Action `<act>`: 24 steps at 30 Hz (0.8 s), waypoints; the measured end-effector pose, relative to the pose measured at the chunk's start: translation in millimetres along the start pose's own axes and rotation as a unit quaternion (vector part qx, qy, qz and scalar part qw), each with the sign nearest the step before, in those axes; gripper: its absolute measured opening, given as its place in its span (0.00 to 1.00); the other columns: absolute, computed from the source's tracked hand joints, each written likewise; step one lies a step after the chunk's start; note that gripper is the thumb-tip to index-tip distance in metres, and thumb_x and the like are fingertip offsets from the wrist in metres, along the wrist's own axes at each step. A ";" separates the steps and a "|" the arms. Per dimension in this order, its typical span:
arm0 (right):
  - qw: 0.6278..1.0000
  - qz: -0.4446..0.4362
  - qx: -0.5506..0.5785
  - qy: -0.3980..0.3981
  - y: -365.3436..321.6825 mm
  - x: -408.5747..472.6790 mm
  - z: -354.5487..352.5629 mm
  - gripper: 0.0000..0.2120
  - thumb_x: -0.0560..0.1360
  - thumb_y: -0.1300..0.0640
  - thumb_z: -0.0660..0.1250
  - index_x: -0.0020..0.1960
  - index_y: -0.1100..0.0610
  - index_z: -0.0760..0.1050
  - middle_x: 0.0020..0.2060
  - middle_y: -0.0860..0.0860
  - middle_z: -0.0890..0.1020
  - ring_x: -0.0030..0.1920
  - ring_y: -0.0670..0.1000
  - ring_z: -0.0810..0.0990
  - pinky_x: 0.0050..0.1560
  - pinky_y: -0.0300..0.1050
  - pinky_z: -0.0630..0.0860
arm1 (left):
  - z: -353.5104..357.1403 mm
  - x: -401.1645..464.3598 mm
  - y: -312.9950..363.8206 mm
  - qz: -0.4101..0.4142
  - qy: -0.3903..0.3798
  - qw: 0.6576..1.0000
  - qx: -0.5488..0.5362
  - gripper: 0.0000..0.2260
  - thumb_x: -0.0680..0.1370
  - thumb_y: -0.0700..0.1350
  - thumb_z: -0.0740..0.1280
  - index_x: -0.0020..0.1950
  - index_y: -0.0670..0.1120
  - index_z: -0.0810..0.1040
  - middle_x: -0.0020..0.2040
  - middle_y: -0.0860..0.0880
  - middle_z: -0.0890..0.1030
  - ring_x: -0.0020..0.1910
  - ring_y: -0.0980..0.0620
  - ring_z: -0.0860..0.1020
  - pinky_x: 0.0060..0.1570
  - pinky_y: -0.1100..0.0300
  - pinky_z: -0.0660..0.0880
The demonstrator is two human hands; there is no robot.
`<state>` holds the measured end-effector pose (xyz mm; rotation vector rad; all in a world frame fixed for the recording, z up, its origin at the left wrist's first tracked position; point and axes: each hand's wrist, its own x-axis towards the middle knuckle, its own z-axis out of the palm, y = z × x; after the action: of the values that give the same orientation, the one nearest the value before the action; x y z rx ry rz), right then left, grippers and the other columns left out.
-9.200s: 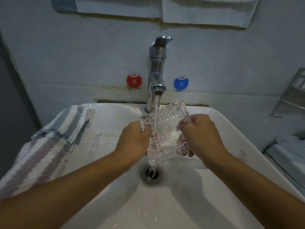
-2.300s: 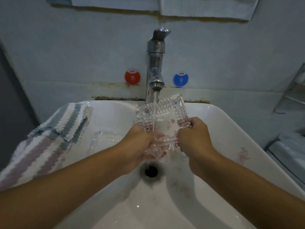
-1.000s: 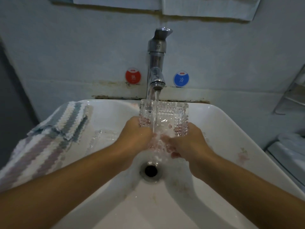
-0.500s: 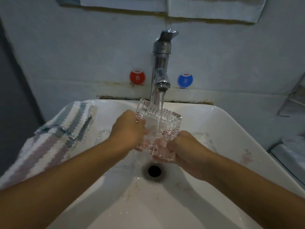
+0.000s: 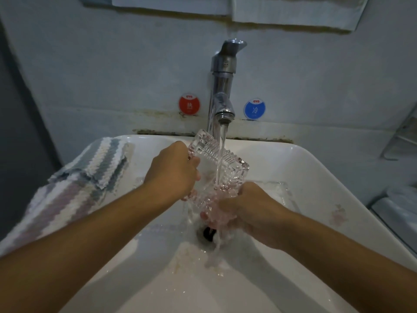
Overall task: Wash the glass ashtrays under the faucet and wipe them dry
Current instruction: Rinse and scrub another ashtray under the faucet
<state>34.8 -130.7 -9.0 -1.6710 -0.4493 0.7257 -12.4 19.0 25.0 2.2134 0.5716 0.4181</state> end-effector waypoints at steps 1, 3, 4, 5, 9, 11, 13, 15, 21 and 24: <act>1.000 0.005 0.011 -0.001 -0.1 -0.3 0.1 0.07 0.76 0.74 0.65 0.49 0.67 0.81 0.48 0.65 0.85 0.52 0.65 0.85 0.55 0.63 0.81 | 0.2 -0.2 -0.3 0.001 0.000 1.000 0.006 0.06 0.83 0.44 0.62 0.49 0.42 0.74 0.44 0.46 0.83 0.37 0.44 0.83 0.40 0.45 0.83; 1.000 0.006 0.009 0.002 0.0 0.0 0.5 0.10 0.77 0.74 0.63 0.51 0.66 0.81 0.48 0.62 0.86 0.50 0.64 0.86 0.54 0.61 0.83 | 0.3 -0.5 -0.2 -0.001 0.000 1.000 0.007 0.07 0.83 0.44 0.62 0.49 0.42 0.74 0.44 0.46 0.83 0.37 0.44 0.83 0.39 0.46 0.83; 1.000 -0.001 0.000 0.002 -0.7 -1.3 1.1 0.09 0.79 0.72 0.62 0.52 0.66 0.81 0.46 0.61 0.87 0.48 0.63 0.86 0.52 0.59 0.83 | -0.2 -0.7 0.4 -0.004 -0.001 1.000 0.005 0.07 0.83 0.44 0.62 0.48 0.42 0.74 0.45 0.45 0.84 0.37 0.44 0.83 0.38 0.46 0.83; 1.000 -0.007 -0.008 0.007 -0.4 -1.3 1.2 0.09 0.81 0.69 0.61 0.51 0.67 0.80 0.43 0.59 0.87 0.45 0.62 0.87 0.49 0.57 0.84 | -1.0 -0.9 1.1 -0.009 -0.004 1.000 0.002 0.07 0.83 0.43 0.63 0.47 0.42 0.74 0.45 0.45 0.84 0.37 0.44 0.84 0.38 0.47 0.83; 0.998 -0.013 -0.031 0.048 -0.4 -1.4 1.7 0.14 0.84 0.62 0.59 0.43 0.68 0.74 0.27 0.55 0.83 0.36 0.60 0.86 0.40 0.51 0.85 | -3.6 -2.1 3.7 -0.011 0.001 1.000 0.014 0.09 0.83 0.43 0.63 0.43 0.42 0.74 0.45 0.46 0.84 0.34 0.45 0.84 0.36 0.51 0.82; 0.999 -0.013 -0.030 0.030 -1.7 -1.0 2.4 0.12 0.83 0.64 0.59 0.49 0.71 0.77 0.37 0.62 0.86 0.37 0.61 0.86 0.44 0.55 0.85 | -3.7 -3.0 3.8 -0.007 0.006 1.000 0.027 0.09 0.83 0.44 0.63 0.44 0.42 0.74 0.44 0.45 0.84 0.34 0.45 0.84 0.37 0.50 0.83; 1.000 -0.008 -0.012 -0.004 -2.8 -2.1 0.3 0.09 0.81 0.69 0.61 0.48 0.68 0.79 0.38 0.59 0.86 0.38 0.58 0.86 0.45 0.52 0.85 | -3.4 -3.1 2.8 -0.004 0.007 0.999 0.036 0.09 0.83 0.44 0.62 0.45 0.43 0.74 0.44 0.45 0.84 0.35 0.45 0.84 0.37 0.50 0.82; 0.999 0.003 0.026 -0.034 -4.8 -3.6 -0.6 0.08 0.78 0.73 0.62 0.50 0.67 0.79 0.42 0.58 0.87 0.45 0.61 0.87 0.46 0.51 0.85 | -3.6 -2.1 2.1 0.004 0.009 0.999 0.040 0.08 0.83 0.45 0.62 0.46 0.43 0.74 0.44 0.45 0.83 0.35 0.44 0.84 0.39 0.47 0.83; 0.999 0.017 -0.040 0.031 -4.1 2.4 -4.5 0.11 0.81 0.64 0.62 0.52 0.71 0.78 0.41 0.65 0.86 0.38 0.64 0.86 0.42 0.56 0.85 | -7.3 -2.8 6.0 -0.016 -0.008 0.999 0.040 0.08 0.83 0.44 0.62 0.45 0.43 0.73 0.46 0.44 0.84 0.34 0.45 0.84 0.31 0.54 0.80; 0.993 0.012 -0.088 0.079 -4.1 3.8 -2.8 0.14 0.82 0.59 0.61 0.43 0.67 0.76 0.29 0.59 0.83 0.30 0.60 0.84 0.41 0.57 0.85 | -8.3 -4.1 7.4 -0.024 -0.013 0.999 0.034 0.08 0.83 0.44 0.63 0.46 0.42 0.74 0.46 0.44 0.84 0.33 0.45 0.83 0.23 0.61 0.77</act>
<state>39.9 -129.3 -5.6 -1.8872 -0.3906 0.5800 -17.8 17.7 35.4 2.2614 0.6323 0.3495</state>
